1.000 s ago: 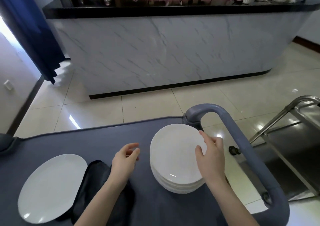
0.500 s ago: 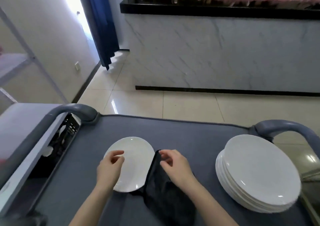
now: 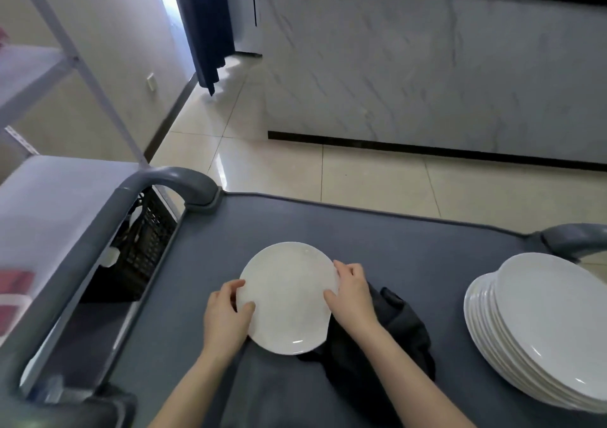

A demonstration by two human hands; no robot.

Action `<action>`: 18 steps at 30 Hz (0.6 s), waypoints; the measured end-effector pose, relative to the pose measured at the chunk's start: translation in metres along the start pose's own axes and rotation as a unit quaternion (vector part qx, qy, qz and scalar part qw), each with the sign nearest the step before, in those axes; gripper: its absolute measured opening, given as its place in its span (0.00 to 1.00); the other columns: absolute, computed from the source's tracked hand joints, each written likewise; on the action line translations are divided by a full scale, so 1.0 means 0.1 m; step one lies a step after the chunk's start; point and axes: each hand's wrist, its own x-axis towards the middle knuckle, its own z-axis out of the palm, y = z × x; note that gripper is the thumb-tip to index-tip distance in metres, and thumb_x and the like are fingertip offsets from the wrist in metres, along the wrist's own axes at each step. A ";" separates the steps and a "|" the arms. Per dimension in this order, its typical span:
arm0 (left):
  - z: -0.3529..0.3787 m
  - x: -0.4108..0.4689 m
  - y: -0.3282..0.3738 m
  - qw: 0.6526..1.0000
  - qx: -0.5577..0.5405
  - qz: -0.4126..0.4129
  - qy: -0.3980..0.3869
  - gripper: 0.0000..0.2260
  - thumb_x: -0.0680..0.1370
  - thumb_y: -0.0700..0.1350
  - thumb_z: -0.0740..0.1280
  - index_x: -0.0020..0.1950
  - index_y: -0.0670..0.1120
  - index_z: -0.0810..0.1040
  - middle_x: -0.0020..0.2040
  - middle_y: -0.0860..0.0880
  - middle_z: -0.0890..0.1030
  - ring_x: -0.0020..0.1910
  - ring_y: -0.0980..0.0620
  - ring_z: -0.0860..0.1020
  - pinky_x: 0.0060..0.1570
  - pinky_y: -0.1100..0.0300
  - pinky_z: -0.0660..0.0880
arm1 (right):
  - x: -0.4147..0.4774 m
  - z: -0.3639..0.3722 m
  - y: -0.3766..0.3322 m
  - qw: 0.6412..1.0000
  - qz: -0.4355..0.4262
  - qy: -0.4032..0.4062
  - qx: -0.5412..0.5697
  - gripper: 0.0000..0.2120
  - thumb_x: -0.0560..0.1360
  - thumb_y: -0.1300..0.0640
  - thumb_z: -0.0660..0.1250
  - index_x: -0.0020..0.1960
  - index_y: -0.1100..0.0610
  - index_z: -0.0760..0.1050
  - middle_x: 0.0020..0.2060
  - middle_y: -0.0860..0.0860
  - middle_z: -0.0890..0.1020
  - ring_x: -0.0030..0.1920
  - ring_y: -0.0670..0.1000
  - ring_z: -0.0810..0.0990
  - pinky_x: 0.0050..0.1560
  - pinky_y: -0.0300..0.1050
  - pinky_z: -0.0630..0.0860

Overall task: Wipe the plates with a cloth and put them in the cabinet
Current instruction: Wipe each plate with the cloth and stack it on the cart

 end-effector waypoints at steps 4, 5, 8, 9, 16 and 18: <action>-0.01 0.01 0.00 1.000 -0.014 0.003 -0.005 0.22 0.76 0.38 0.68 0.69 0.51 0.73 0.59 0.48 0.77 0.56 0.46 0.77 0.60 0.47 0.75 | 0.04 0.05 0.01 1.000 0.017 0.009 -0.003 0.20 0.73 0.64 0.63 0.65 0.56 0.71 0.53 0.48 0.64 0.54 0.53 0.73 0.51 0.41 0.67; 0.00 0.01 0.01 1.000 -0.016 0.006 -0.004 0.23 0.75 0.37 0.67 0.69 0.51 0.73 0.58 0.48 0.78 0.56 0.46 0.77 0.60 0.47 0.75 | 0.03 0.06 0.02 1.000 0.024 0.007 0.000 0.22 0.73 0.64 0.62 0.66 0.54 0.71 0.53 0.48 0.65 0.53 0.53 0.73 0.50 0.41 0.67; 0.01 0.02 0.01 1.000 -0.022 0.017 -0.001 0.26 0.73 0.33 0.65 0.69 0.51 0.74 0.56 0.47 0.80 0.56 0.44 0.77 0.59 0.46 0.75 | 0.02 0.06 0.05 0.998 0.049 0.003 0.031 0.27 0.73 0.65 0.60 0.70 0.49 0.68 0.54 0.51 0.70 0.51 0.53 0.73 0.49 0.42 0.68; 0.01 0.03 0.01 0.999 -0.028 0.018 0.001 0.27 0.72 0.32 0.64 0.69 0.51 0.75 0.55 0.47 0.80 0.56 0.44 0.78 0.59 0.47 0.75 | 0.01 0.06 0.07 0.998 0.048 0.001 0.034 0.28 0.73 0.65 0.60 0.71 0.48 0.68 0.55 0.51 0.72 0.52 0.53 0.74 0.49 0.43 0.68; -0.04 0.03 0.02 0.994 -0.107 -0.020 0.032 0.24 0.71 0.31 0.64 0.60 0.55 0.79 0.47 0.56 0.82 0.48 0.59 0.80 0.46 0.57 0.78 | -0.09 -0.03 0.09 0.996 0.039 0.026 0.074 0.26 0.74 0.64 0.64 0.70 0.52 0.71 0.57 0.50 0.80 0.61 0.54 0.74 0.63 0.49 0.71; -0.08 0.01 0.04 0.992 -0.121 -0.015 0.038 0.23 0.71 0.30 0.65 0.58 0.53 0.81 0.48 0.57 0.83 0.48 0.58 0.80 0.41 0.62 0.75 | -0.11 -0.09 0.07 0.993 0.036 0.035 0.104 0.23 0.74 0.63 0.64 0.68 0.52 0.73 0.55 0.50 0.81 0.61 0.55 0.75 0.62 0.51 0.73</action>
